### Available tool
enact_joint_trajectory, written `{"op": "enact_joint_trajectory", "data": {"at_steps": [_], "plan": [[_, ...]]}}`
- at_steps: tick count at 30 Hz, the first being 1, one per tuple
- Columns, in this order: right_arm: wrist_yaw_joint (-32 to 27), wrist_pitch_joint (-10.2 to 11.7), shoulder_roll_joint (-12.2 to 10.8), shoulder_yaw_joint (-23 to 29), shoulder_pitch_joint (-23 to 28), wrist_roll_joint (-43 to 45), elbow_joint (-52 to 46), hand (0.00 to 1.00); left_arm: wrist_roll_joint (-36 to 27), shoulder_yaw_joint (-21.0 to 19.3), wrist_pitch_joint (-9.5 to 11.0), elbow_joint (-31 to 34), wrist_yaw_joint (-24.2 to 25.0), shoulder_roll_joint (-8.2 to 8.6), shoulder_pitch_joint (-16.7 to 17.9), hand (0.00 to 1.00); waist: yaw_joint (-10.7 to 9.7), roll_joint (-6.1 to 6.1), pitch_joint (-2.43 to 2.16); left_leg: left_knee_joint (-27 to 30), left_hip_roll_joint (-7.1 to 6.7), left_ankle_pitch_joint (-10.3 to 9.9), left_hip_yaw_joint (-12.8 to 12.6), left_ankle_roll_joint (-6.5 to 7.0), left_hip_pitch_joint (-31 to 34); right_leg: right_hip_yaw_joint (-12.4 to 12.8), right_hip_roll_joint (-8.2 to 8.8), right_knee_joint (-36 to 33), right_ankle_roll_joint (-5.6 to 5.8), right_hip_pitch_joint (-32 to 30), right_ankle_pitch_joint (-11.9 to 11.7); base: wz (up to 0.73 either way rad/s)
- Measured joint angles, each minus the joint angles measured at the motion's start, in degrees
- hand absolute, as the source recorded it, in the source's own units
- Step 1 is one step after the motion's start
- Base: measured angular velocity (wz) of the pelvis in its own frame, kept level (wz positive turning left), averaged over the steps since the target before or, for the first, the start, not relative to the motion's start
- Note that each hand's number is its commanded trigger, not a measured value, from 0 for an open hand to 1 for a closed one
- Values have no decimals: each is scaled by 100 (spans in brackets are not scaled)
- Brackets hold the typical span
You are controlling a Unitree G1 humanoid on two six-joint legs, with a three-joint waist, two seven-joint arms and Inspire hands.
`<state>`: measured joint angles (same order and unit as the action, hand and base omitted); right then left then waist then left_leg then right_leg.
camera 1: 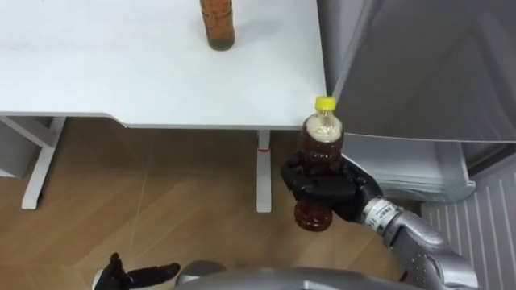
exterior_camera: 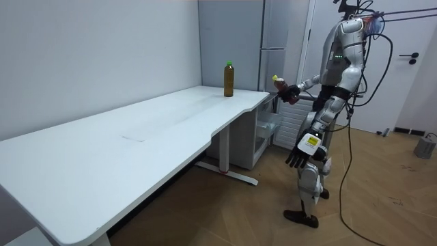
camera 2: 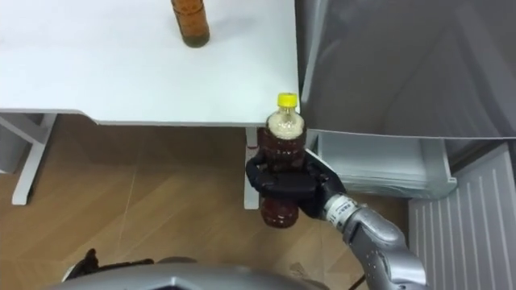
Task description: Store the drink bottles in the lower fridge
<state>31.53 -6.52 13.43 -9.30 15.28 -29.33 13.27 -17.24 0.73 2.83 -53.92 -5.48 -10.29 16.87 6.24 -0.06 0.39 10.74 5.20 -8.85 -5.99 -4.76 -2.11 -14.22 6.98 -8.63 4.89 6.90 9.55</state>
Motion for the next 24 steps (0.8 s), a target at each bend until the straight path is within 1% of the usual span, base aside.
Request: {"op": "enact_joint_trajectory", "data": {"at_steps": [2,6,9,11,12,14,15,17,20,24], "plan": [[-109,0,-6,9,0,0,1,100,197,2,-39,0,86,0,-12,0,-44,1,-3,-1,0,0,-7,0,4,2,0,1,1,-5,1,0],[-300,0,-10,86,1,-106,6,100,221,-2,-44,2,253,-12,-13,0,-160,2,-11,-1,0,1,-24,1,39,6,1,1,1,-45,1,0],[-440,1,-14,248,-4,-403,33,100,276,2,-42,-12,282,-18,-42,0,-225,4,-16,-3,0,2,-26,2,35,15,1,-3,1,-47,0,0],[-572,18,-58,406,-10,-756,178,100,277,-1,-39,-131,278,-20,-91,0,-294,2,-14,-2,-1,3,-28,2,-12,24,1,-5,1,-3,1,0],[-647,18,-67,437,-5,-865,203,100,277,-1,-39,-134,273,-20,-91,0,-300,-3,-11,-2,0,3,-33,2,-21,33,1,-5,3,2,1,-8],[-985,21,-75,573,-4,-1150,223,100,275,2,-37,-183,268,18,-95,0,-293,-12,-1,-32,3,3,-138,2,-45,143,-1,-16,6,-3,4,-19],[-1055,22,-80,608,-3,-1219,223,100,275,4,-37,-190,266,25,-89,0,-304,-20,2,-39,3,2,-159,3,-46,163,0,-15,7,-8,4,-15],[-1344,60,-88,672,-2,-1484,215,100,304,0,-36,-186,254,25,-81,0,-332,-31,-11,-37,2,-1,-188,5,-40,206,1,-16,12,-79,7,-8],[-1690,104,-106,753,-2,-1582,215,100,462,-49,-32,-169,269,27,-77,0,-337,-33,-28,-32,2,-4,-230,10,-16,265,1,-38,8,-144,3,-8],[-2002,156,-157,832,-2,-1586,215,100,704,-69,-31,-134,271,27,-78,0,-352,-36,-28,-32,4,-5,-251,13,-32,285,2,-49,7,-141,0,-1]]}}
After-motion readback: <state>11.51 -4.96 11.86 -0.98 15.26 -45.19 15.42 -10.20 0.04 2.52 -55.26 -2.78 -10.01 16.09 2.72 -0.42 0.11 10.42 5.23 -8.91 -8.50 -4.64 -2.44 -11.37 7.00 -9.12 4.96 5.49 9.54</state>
